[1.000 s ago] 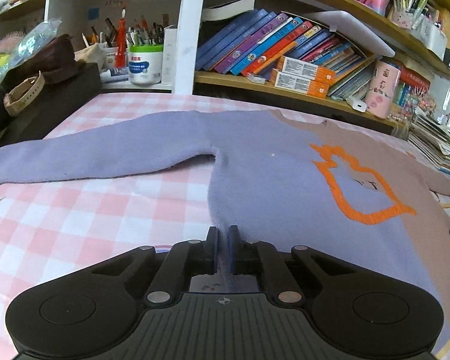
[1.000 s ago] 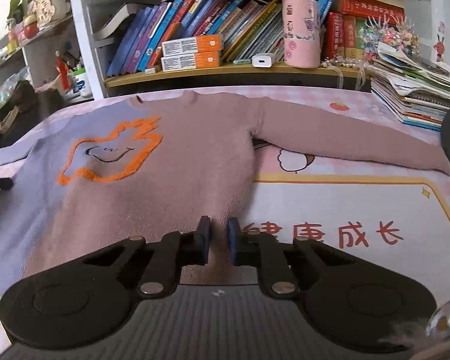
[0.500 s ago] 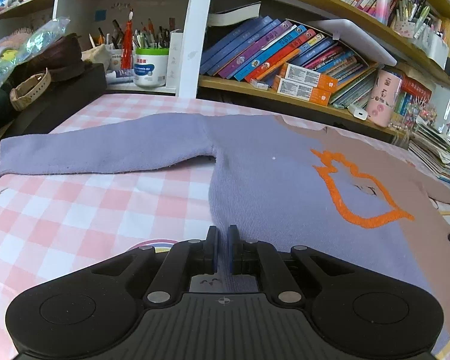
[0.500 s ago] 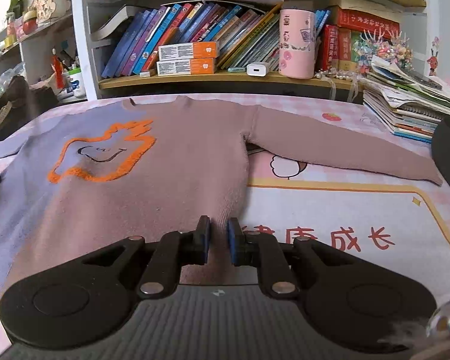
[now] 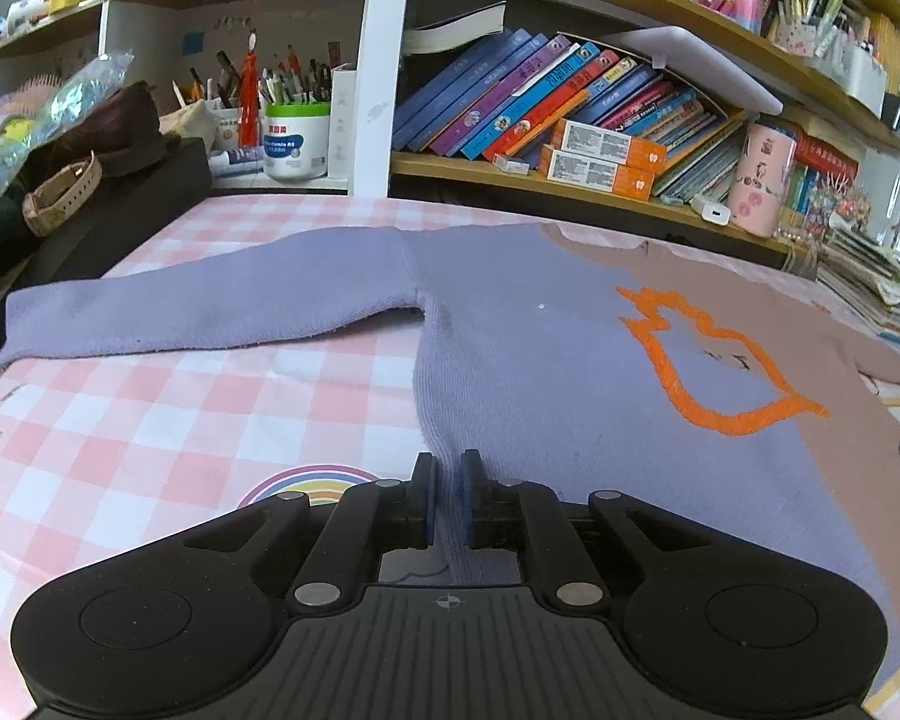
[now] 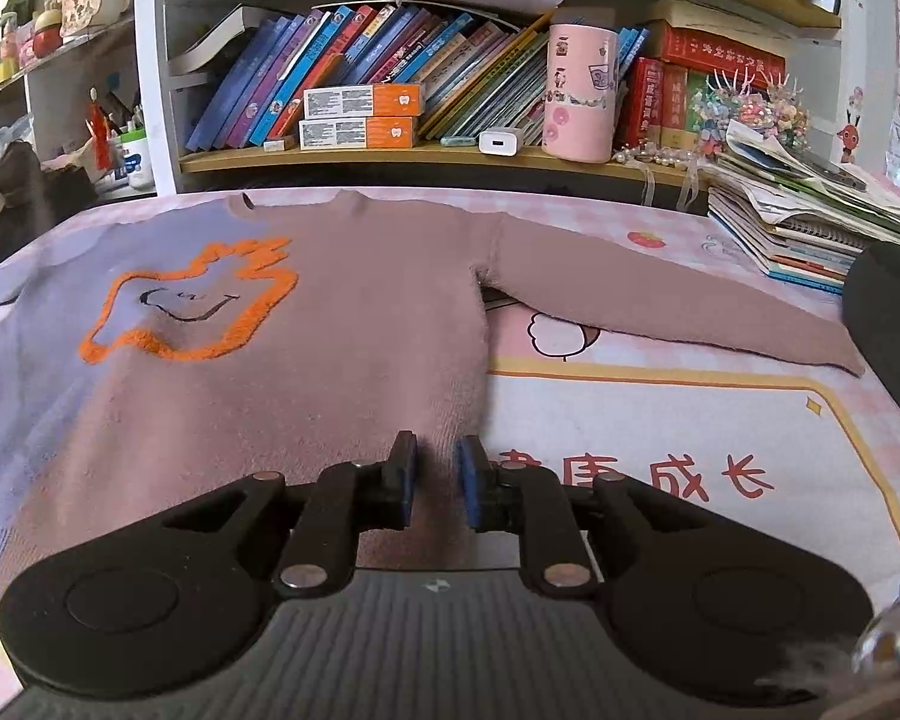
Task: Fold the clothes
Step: 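Move both grippers over the flattened sweater toward its lavender sleeve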
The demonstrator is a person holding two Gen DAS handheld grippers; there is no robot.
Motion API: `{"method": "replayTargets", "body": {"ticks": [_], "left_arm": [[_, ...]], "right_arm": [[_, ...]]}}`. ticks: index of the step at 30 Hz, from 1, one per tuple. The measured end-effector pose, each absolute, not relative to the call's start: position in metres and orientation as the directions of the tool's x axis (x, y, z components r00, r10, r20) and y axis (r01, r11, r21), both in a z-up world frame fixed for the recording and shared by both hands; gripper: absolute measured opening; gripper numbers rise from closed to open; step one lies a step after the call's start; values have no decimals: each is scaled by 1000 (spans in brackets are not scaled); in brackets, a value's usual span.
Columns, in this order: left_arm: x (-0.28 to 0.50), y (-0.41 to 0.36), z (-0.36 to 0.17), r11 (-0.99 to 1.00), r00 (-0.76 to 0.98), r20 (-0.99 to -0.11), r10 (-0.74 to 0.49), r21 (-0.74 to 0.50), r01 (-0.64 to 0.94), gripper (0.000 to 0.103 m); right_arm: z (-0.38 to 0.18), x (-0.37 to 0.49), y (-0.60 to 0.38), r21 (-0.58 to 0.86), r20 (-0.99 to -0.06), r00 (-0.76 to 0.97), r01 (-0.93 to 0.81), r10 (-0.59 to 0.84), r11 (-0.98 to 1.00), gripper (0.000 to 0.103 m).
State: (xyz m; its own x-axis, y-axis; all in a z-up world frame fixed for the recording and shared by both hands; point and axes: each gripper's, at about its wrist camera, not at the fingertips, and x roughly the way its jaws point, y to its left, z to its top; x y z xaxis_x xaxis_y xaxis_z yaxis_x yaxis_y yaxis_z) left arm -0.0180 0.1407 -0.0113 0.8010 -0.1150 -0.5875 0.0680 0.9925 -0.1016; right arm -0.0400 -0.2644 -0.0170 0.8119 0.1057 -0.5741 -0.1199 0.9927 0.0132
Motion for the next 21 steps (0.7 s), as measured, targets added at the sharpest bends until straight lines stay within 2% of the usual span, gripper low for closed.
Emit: {"method": "replayTargets", "body": {"ticks": [6,8,9,13,19,21], "left_arm": [[-26,137,-10,995,810,-579,-98,-81,63,12],[-33,134,-7,995,819,-565,-101,-76,71,13],[-36,133,-5,994,824,-557,-105,-72,78,15],[-48,131,6,994,843,-526,-109,-58,93,19],[-60,136,18,996,865,-493,-93,-47,80,43],[-60,141,19,996,866,-493,-87,-56,69,54]], "right_arm": [[-17,-43,-262,0,-566,819,-109,90,994,18],[-16,-46,-261,-4,-559,824,-107,86,994,27],[-14,-50,-259,-3,-549,831,-116,96,993,34],[-4,-63,-251,-11,-505,854,-156,129,988,38],[11,-71,-223,-14,-460,856,-274,237,962,50],[12,-71,-210,-19,-460,843,-324,279,946,52]]}}
